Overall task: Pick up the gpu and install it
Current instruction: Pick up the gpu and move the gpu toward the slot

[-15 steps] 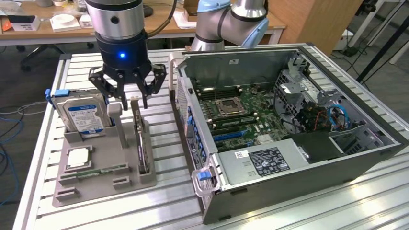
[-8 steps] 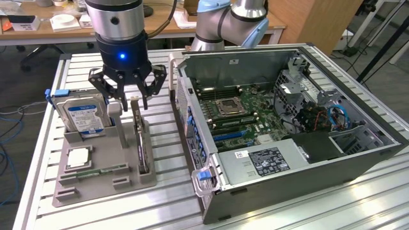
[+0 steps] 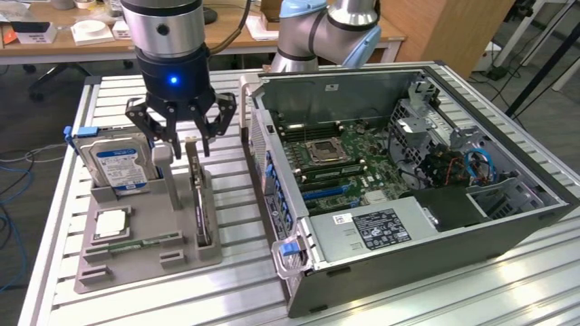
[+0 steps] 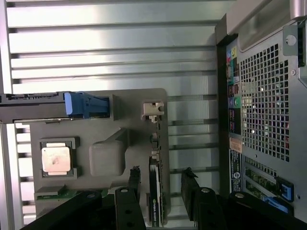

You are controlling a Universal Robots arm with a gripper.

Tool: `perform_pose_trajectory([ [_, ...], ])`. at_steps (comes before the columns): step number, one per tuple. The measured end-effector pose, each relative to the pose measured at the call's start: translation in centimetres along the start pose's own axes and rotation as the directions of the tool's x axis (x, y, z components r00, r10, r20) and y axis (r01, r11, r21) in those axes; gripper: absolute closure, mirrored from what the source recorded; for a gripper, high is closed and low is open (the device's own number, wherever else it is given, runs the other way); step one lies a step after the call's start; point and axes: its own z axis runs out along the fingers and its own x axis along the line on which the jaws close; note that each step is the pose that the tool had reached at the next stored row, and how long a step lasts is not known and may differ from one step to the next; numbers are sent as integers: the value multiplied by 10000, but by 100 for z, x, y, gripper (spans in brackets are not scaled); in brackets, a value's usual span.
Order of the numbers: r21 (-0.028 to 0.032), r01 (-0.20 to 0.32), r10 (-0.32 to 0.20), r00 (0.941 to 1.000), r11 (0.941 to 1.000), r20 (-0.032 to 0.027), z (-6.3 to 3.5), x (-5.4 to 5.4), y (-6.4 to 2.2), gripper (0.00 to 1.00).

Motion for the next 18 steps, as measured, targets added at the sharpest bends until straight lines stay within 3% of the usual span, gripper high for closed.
perform_pose_trajectory([
  [18,149,2,-2,10000,9999,10,2,0,-11,53],
])
